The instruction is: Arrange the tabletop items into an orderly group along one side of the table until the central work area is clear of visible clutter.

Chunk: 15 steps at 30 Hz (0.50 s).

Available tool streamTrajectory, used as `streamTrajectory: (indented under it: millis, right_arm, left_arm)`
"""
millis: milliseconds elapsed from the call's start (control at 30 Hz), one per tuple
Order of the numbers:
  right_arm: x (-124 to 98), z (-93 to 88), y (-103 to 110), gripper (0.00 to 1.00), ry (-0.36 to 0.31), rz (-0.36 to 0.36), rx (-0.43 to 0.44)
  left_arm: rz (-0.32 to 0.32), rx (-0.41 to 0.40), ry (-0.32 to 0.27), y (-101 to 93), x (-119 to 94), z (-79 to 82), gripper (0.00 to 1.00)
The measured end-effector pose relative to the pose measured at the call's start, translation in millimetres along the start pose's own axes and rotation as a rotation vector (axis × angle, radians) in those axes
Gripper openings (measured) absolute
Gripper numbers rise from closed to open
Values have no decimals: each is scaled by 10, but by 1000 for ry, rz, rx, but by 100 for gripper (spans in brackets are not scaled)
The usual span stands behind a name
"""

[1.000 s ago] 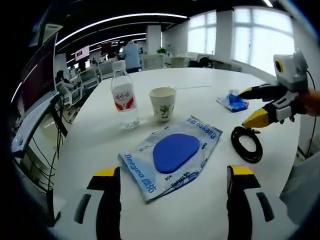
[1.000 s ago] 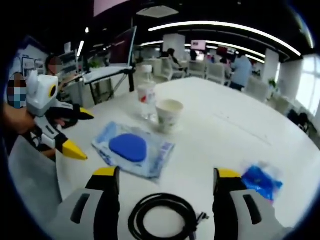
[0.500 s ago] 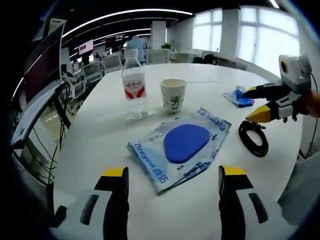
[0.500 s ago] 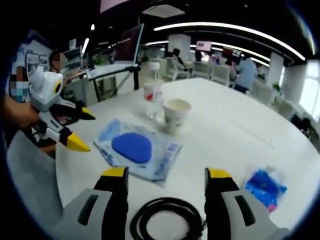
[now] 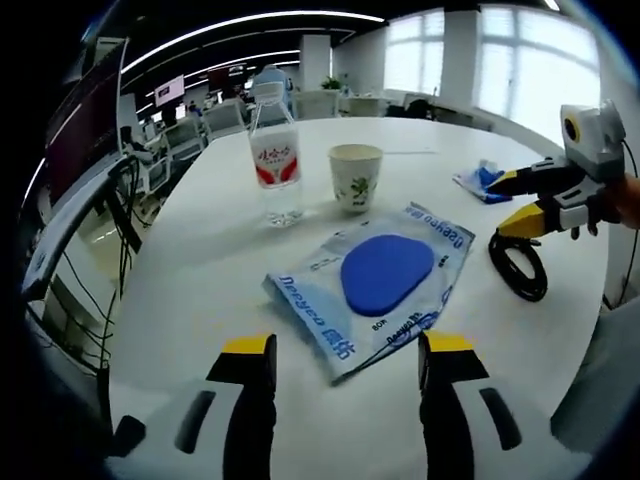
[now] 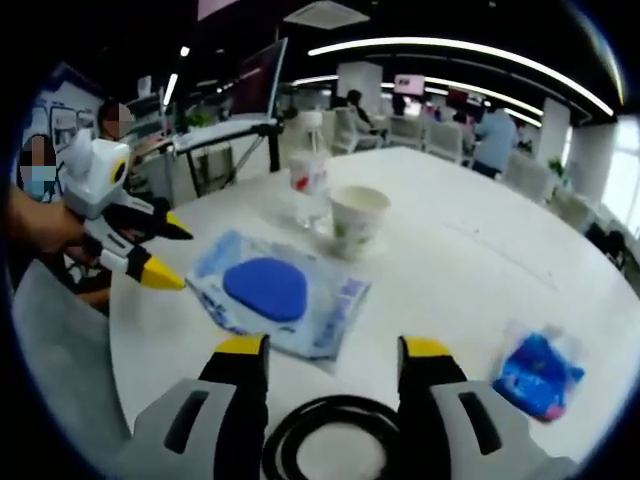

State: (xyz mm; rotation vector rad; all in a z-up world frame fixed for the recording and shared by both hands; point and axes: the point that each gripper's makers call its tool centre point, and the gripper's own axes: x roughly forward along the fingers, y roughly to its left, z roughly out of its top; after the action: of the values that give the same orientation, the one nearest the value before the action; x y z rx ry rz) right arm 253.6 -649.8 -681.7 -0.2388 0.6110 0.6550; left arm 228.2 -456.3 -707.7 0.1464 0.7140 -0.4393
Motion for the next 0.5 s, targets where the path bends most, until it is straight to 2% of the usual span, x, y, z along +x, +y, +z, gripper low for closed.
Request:
streamTrajectory:
  millis: [500]
  right_arm:
    - [148,-85,-23,41,41,-6,-23]
  left_arm:
    - [6,29,26,113,58,-85,36]
